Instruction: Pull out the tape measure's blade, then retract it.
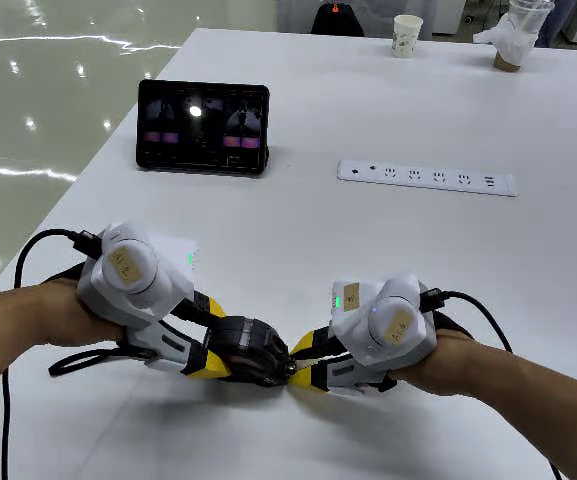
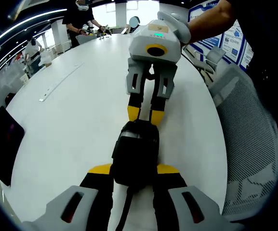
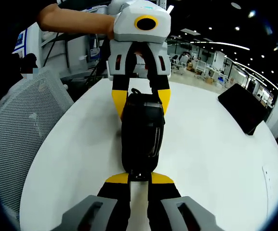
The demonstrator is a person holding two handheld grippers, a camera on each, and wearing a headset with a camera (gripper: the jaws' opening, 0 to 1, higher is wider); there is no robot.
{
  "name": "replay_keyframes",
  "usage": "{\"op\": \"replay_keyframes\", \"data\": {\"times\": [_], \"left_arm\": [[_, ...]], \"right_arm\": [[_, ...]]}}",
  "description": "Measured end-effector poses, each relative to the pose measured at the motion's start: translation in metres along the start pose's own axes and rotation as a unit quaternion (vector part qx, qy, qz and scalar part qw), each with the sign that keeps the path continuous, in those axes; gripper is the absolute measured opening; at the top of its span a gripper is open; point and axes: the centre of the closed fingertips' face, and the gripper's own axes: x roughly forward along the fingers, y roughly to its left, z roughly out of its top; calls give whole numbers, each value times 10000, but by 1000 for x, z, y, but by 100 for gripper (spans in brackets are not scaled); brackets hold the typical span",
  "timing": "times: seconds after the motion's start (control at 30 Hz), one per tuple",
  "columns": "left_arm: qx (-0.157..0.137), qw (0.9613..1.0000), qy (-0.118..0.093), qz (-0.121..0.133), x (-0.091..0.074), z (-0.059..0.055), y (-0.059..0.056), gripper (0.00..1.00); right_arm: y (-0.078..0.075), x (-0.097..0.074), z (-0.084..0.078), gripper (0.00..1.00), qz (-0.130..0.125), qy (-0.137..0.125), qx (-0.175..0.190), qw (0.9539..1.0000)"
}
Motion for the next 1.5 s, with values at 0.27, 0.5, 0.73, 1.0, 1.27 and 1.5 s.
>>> {"op": "replay_keyframes", "data": {"times": [0.27,0.5,0.73,1.0,1.27,1.5], "left_arm": [[-8,10000,15,-4,-1,0,-1,25],[-39,10000,14,-19,-1,0,-1,25],[-72,10000,13,-30,-1,0,-2,25],[-89,9999,28,-55,-1,1,-2,25],[-124,9999,16,-59,-1,1,-2,25],[-129,9999,26,-55,-1,0,-1,25]], "right_arm": [[0,-1,0,8,-25,42,-63,10000],[0,-1,0,8,-27,81,-96,9999],[-1,-2,0,8,-21,116,-158,9998],[-1,-4,-3,8,-16,138,-168,9998],[0,-11,-10,8,-8,169,-160,9997],[1,-16,-14,8,-32,156,-138,9998]]}}
